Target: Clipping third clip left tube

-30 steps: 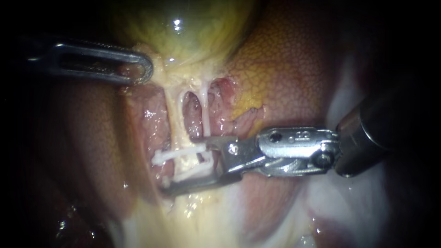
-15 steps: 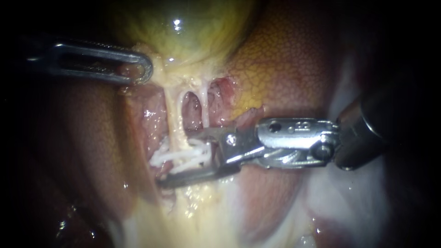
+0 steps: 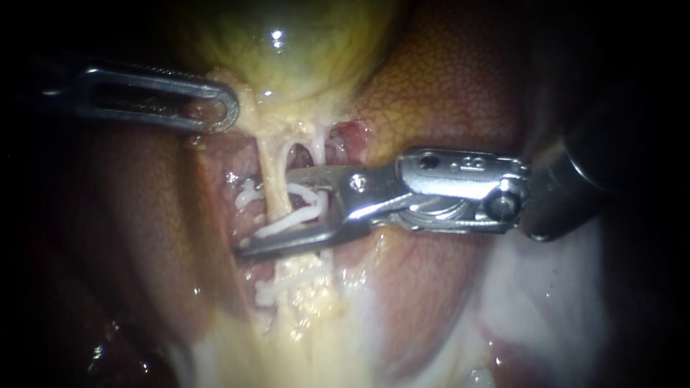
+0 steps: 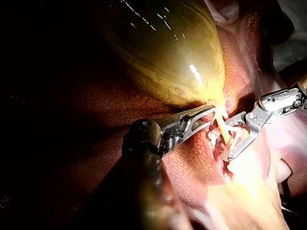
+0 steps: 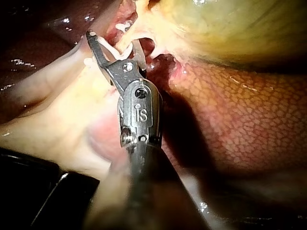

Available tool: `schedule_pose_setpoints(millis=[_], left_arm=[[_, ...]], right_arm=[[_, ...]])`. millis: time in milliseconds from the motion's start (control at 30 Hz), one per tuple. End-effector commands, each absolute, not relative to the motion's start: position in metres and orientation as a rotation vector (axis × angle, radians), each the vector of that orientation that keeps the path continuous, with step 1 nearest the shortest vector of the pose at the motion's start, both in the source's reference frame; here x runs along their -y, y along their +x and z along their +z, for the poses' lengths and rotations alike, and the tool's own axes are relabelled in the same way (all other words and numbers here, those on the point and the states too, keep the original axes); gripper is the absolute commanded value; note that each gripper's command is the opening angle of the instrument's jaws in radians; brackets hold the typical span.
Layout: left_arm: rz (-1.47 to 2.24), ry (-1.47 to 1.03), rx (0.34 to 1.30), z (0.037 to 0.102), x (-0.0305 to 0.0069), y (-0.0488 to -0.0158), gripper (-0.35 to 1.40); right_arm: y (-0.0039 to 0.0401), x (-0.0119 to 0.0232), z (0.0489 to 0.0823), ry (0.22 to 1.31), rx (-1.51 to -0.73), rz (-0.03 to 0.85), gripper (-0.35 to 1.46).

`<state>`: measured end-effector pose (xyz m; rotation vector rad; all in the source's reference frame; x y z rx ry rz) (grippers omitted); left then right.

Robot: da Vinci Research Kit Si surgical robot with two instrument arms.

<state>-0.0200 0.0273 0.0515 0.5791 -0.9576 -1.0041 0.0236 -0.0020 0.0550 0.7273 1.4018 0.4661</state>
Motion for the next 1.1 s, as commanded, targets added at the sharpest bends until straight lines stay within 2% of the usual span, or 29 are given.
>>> schedule_pose_setpoints(millis=[33,267,500,833,1100], left_arm=[[-1.004,0.579,0.958,0.0515,-0.0273,-0.02,-0.35],[-1.004,0.579,0.958,0.0515,-0.0273,-0.02,-0.35],[-1.004,0.579,0.958,0.0515,-0.0273,-0.02,-0.35],[-1.003,0.58,0.958,0.0515,-0.0274,-0.02,-0.35],[-1.003,0.58,0.958,0.0515,-0.0274,-0.02,-0.35]], right_arm=[[0.0237,0.0021,0.0549,0.751,-1.423,0.47,0.45],[0.0243,0.0015,0.0548,0.849,-1.565,0.416,0.45],[0.0243,0.0001,0.0544,0.94,-1.662,0.369,0.42],[0.024,-0.0016,0.0538,0.937,-1.673,0.398,0.3],[0.0238,-0.0018,0.0541,0.98,-1.644,0.457,-0.04]])
